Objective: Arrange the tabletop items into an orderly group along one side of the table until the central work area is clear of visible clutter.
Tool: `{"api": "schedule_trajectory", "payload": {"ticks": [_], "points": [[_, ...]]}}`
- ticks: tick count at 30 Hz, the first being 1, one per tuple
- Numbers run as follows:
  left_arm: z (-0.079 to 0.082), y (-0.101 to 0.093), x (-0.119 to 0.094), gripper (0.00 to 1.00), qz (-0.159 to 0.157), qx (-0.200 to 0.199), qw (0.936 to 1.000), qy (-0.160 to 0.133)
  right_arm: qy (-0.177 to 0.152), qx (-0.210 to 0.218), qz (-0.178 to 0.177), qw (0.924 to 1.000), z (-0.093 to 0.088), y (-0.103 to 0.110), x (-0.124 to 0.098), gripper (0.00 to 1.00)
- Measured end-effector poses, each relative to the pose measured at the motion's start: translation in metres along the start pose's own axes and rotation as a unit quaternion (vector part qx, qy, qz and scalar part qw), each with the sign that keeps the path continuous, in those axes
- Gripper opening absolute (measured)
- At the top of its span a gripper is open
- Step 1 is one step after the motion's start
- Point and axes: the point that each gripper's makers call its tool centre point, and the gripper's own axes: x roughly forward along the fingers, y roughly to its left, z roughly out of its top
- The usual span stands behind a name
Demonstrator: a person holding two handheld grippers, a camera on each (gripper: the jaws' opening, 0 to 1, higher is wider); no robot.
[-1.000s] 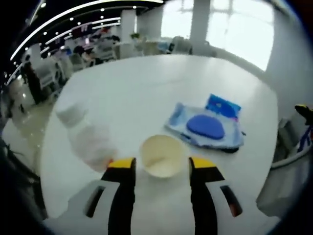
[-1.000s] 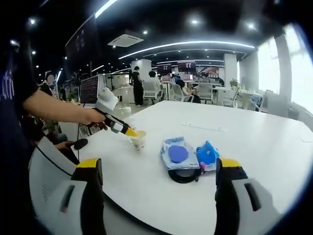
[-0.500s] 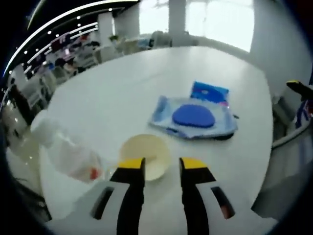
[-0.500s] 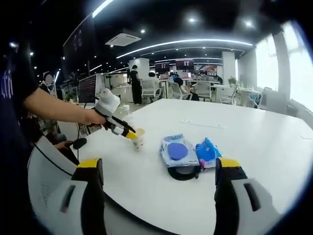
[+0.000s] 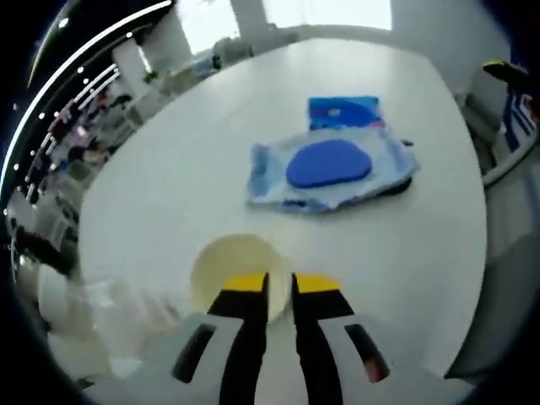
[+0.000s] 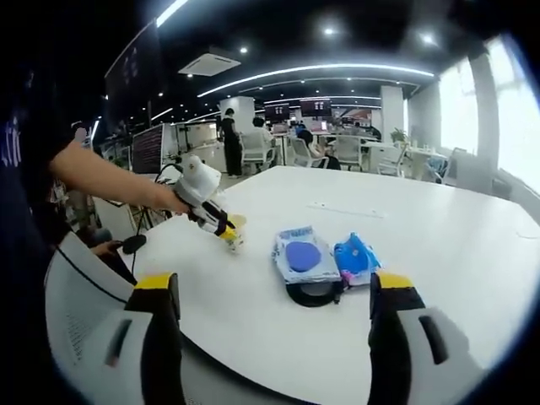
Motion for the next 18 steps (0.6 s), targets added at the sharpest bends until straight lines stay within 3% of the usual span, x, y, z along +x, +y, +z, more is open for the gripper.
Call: {"api": "schedule_trajectory", "payload": {"ticks": [7, 12, 18], "points": [[0.001, 0.020, 0.000, 0.01, -0.008, -0.011, 0.9999, -0.004, 0.002, -0.002, -0.002, 1.0000, -0.001, 0.000, 0.000, 0.92], [0.006, 0.032, -0.001, 0.01, -0.031, -0.044, 0.9984, -0.013, 0.002, -0.001, -0.005, 1.0000, -0.001, 0.000, 0.001, 0.92], [0.008, 0.037, 0.002, 0.01, -0.043, -0.032, 0.9986, -0.004, 0.003, -0.004, -0.011, 0.9999, -0.003, -0.002, 0.002, 0.91]]}}
